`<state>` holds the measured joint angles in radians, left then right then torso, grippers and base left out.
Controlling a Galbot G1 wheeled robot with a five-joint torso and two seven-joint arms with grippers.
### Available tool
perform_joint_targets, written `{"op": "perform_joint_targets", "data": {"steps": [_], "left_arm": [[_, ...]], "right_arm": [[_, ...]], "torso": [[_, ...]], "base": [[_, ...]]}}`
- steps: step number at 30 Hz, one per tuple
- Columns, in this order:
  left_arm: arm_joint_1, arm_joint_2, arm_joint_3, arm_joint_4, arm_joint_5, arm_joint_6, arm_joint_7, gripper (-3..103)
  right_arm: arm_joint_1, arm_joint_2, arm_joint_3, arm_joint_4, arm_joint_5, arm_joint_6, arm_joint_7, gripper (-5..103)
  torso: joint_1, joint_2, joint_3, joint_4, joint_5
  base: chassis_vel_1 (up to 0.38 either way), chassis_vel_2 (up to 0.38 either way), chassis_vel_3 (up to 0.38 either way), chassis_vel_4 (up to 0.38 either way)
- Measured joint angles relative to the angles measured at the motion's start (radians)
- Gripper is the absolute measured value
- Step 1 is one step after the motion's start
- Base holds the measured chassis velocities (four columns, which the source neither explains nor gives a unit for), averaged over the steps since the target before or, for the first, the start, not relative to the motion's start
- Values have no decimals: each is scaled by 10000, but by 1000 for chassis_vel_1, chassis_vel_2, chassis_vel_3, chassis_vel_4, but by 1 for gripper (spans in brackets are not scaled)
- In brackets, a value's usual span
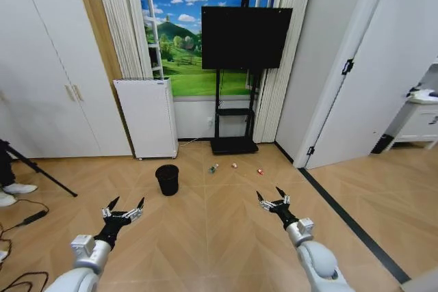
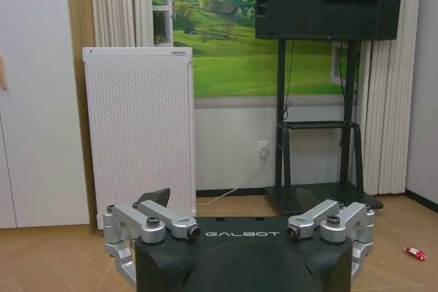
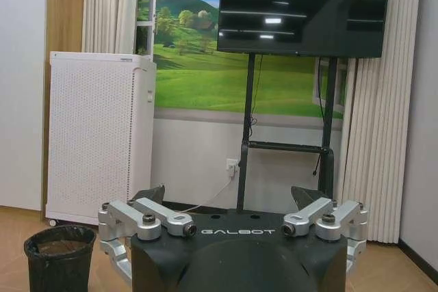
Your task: Pick up the trash bin and place the garbage on the floor into it.
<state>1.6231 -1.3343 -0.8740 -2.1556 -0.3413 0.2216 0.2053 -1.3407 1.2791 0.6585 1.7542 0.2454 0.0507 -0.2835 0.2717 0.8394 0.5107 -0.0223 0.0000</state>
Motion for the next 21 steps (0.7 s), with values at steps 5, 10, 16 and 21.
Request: {"op": "perform_joint_targets", "data": {"steps": [5, 10, 16, 21], "left_arm": [[-24, 59, -50, 58, -15, 16, -27, 100], [-22, -36, -52, 76, 12, 36, -105, 100], [14, -115, -50, 100, 85, 37, -130, 100], [7, -129, -26, 96, 106, 37, -197, 100]], "right_arm": [[7, 21, 22, 64, 6, -35, 2, 100], [-104, 78, 135, 224, 35, -99, 52, 100], [-219, 181, 220, 333, 88, -100, 142, 100], [-285, 240, 260, 422, 93, -94, 193, 100]], "torso": [[0, 1, 0, 0, 0], [0, 2, 0, -1, 0], [0, 1, 0, -1, 0], [0, 1, 0, 0, 0]], "base": [[0, 0, 0, 0], [0, 0, 0, 0], [0, 0, 0, 0], [0, 0, 0, 0]]}}
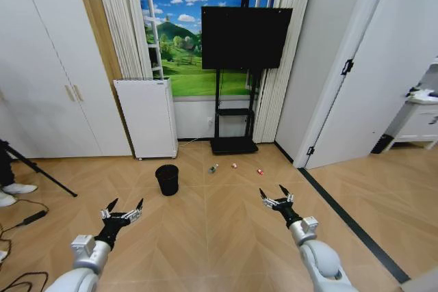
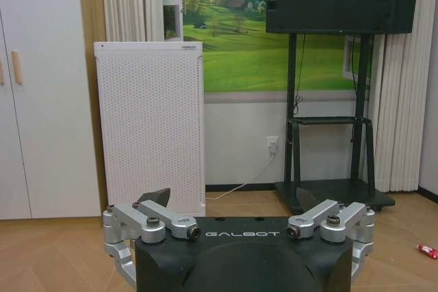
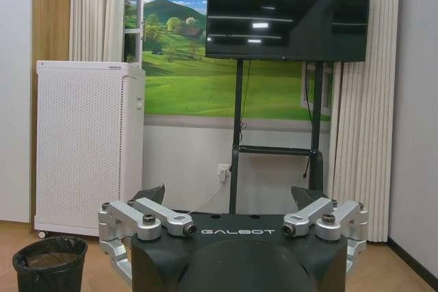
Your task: Pick up the trash bin and place the garbage on the floor into it.
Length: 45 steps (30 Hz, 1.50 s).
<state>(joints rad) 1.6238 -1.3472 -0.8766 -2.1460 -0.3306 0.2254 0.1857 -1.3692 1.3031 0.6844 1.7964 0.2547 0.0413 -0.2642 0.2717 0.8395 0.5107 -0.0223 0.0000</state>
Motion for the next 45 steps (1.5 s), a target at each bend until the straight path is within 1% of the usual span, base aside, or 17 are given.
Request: {"op": "perform_joint_targets", "data": {"steps": [14, 25, 27, 30, 31, 34, 35, 37, 38, 41, 42, 43, 44, 45], "left_arm": [[79, -149, -28, -55, 70, 4, -5, 100], [151, -247, -15, -210, 150, -6, 40, 100], [166, -247, -16, -231, 159, -5, 40, 100], [189, -264, -14, -266, 206, -5, 44, 100], [248, -338, 10, -311, 294, -5, 45, 100], [259, -378, 20, -319, 337, -6, 47, 100], [259, -390, 25, -319, 350, -5, 48, 100], [266, -394, 25, -322, 357, -3, 48, 100], [268, -394, 24, -331, 359, -2, 48, 100], [265, -390, 14, -331, 362, 1, 45, 100], [265, -399, 11, -331, 363, 7, 45, 100], [268, -408, 5, -340, 366, 7, 41, 100], [268, -408, 5, -340, 366, 7, 41, 100], [280, -412, 5, -343, 375, 8, 41, 100]], "right_arm": [[-49, 107, 35, 74, -48, 9, -52, 100], [-103, 68, 59, -36, -53, 240, -198, 100], [-119, 60, 60, -52, -50, 270, -201, 100], [-148, 37, 57, -123, -35, 380, -209, 100], [-159, -22, 42, -194, 41, 442, -224, 100], [-152, -46, 26, -245, 80, 464, -236, 100], [-140, -55, 19, -266, 94, 471, -237, 100], [-119, -62, 8, -287, 103, 474, -238, 100], [-102, -62, -8, -310, 109, 477, -242, 100], [-68, -46, -27, -360, 115, 493, -246, 100], [-66, -34, -33, -377, 116, 506, -245, 100], [-65, -22, -47, -389, 116, 514, -254, 100], [-65, -22, -47, -389, 116, 514, -254, 100], [-65, -21, -44, -395, 116, 519, -253, 100]], "torso": [[0, 0, 0, 0, 0], [-4, 1, -1, 0, 0], [-4, 1, -1, 1, 1], [-3, -2, -1, -4, -2], [-2, -2, -1, 1, -5], [-1, -3, -1, 0, 5], [0, -3, 0, -4, -5], [1, -3, 0, -1, -2], [0, -2, 0, 1, 6], [0, -3, 0, 0, -5], [2, -3, 1, -1, -2], [1, -3, 0, 0, 11], [1, -3, 0, 0, 11], [1, -2, 0, 0, -3]], "base": [[0, 0, 0, 0], [-25, 25, 22, -19], [-124, 104, 139, -126], [-186, 159, 180, -183], [-235, 250, 268, -214], [-229, 244, 271, -233], [-253, 254, 296, -265], [-300, 302, 296, -265], [-300, 308, 307, -326], [-322, 307, 319, -311], [-328, 362, 349, -325], [-378, 365, 373, -368], [-378, 365, 373, -368], [-375, 365, 373, -370]]}}
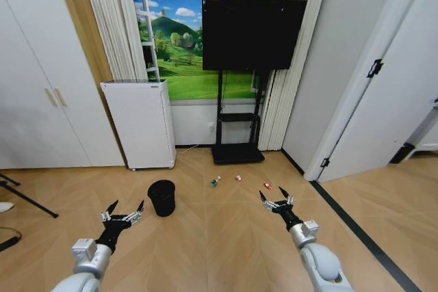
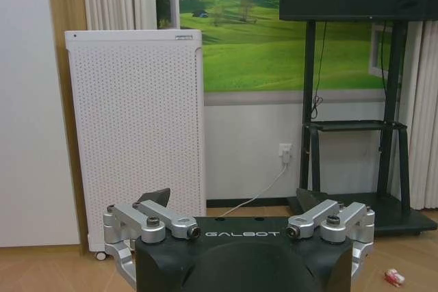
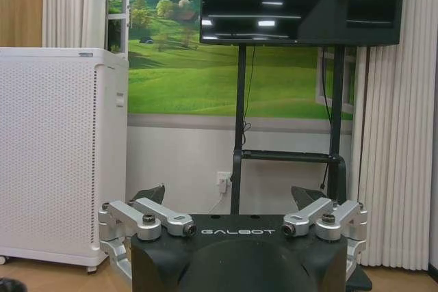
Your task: Pick up the trash bin and place the garbage on the floor into it.
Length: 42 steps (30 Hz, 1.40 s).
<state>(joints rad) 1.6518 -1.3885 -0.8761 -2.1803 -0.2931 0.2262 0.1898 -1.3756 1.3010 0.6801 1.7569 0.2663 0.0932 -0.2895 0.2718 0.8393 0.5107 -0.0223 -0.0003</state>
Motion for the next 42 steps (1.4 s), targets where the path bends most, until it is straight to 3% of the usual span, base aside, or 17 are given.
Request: {"op": "perform_joint_targets", "data": {"steps": [2, 3, 7, 8, 9, 11, 13, 14, 17, 20, 23, 26, 28, 31, 33, 42], "left_arm": [[6, 0, 0, 1, 8, 1, -1, 100], [9, -2, 0, -5, 13, 3, -8, 100], [6, 0, 4, 9, 19, 6, -11, 100], [4, 3, 0, 18, 21, 6, -8, 100], [4, 3, 0, 18, 21, 6, -8, 100], [-10, 10, 0, 79, 24, 3, -6, 100], [-23, 17, 1, 103, 23, 4, -2, 100], [-36, 38, -1, 140, 21, -3, 4, 100], [-72, 82, 0, 197, -4, -9, 18, 100], [-153, 173, -11, 290, -84, -19, 27, 100], [-192, 202, -11, 311, -140, -18, 27, 100], [-202, 196, -15, 293, -174, -19, 23, 100], [-195, 175, -12, 258, -176, -19, 20, 100], [-170, 156, -14, 190, -172, -22, 17, 100], [-158, 145, -14, 179, -167, -23, 17, 100], [-110, -16, 17, 206, -134, -121, -113, 100]], "right_arm": [[0, 5, -4, -11, 0, 13, -1, 100], [3, 10, -5, -28, 0, 20, -1, 100], [10, 26, -7, -41, -5, 43, -5, 100], [9, 49, -10, -42, -16, 43, -6, 100], [9, 49, -10, -42, -16, 43, -6, 100], [-5, 104, -4, -29, -40, 50, -7, 100], [-20, 129, -4, -22, -69, 50, -6, 100], [-35, 172, -12, -14, -122, 50, -6, 100], [-41, 215, -12, 19, -199, 50, -2, 100], [-33, 320, -30, 38, -309, 24, 0, 100], [-31, 385, -43, 104, -396, -34, 8, 100], [-35, 429, -68, 167, -446, -120, 30, 100], [-35, 458, -79, 242, -468, -209, 127, 100], [-36, 485, -82, 266, -503, -316, 217, 100], [-44, 492, -76, 278, -506, -333, 242, 100], [-102, 638, -74, 176, -557, -343, 523, 100]], "torso": [[1, -1, 0, -2, -8], [5, -3, 3, 2, 17], [3, 0, 3, -4, -8], [2, -1, 1, 3, 22], [2, -1, 1, 3, 22], [-1, 2, -1, 4, -12], [1, 0, 1, -4, -9], [-1, 0, 0, 2, 21], [-2, 2, 0, 0, -9], [-2, 1, 0, 0, 17], [-1, 1, 1, -1, -9], [-1, 1, 0, 1, 16], [-1, 1, 0, -1, -10], [3, 0, 2, 1, 16], [4, 0, 2, -2, -6], [-4, 0, 0, -3, 6]], "base": [[-361, 346, 382, -370], [-361, 385, 354, -383], [-361, 367, 374, -346], [-343, 354, 359, -378], [-343, 354, 359, -378], [-371, 334, 367, -358], [-345, 307, 359, -328], [-365, 382, 342, -357], [-357, 356, 354, -348], [-352, 344, 334, -365], [-356, 358, 346, -349], [-350, 368, 356, -415], [-339, 344, 375, -352], [-331, 338, 329, -333], [-301, 298, 296, -301], [-102, 109, 80, -42]]}}
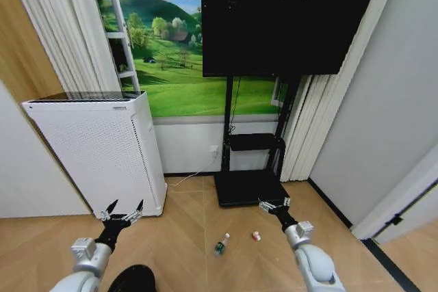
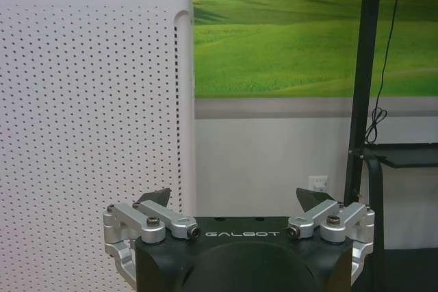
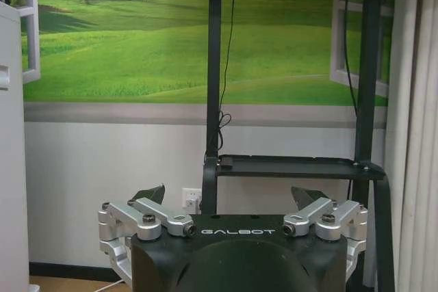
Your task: Pick up the trash bin and place the garbage on the floor into it.
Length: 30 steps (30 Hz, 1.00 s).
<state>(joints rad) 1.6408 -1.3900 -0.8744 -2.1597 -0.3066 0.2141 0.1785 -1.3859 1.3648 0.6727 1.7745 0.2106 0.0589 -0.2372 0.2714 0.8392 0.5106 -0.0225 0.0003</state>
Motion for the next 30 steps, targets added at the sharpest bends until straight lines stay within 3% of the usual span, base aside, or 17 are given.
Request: {"op": "perform_joint_targets", "data": {"steps": [22, 30], "left_arm": [[-61, -98, 55, 250, 36, -50, -118, 100], [-64, -115, 54, 210, 223, 113, -121, 100]], "right_arm": [[-83, 165, 82, -109, 191, 270, 371, 100], [-44, 152, 85, -139, 226, 253, 380, 100]], "torso": [[1, -3, -3, 2, -3], [-104, -249, -141, 2, -2]], "base": [[17, -17, -18, 12], [0, 0, 0, 0]]}}
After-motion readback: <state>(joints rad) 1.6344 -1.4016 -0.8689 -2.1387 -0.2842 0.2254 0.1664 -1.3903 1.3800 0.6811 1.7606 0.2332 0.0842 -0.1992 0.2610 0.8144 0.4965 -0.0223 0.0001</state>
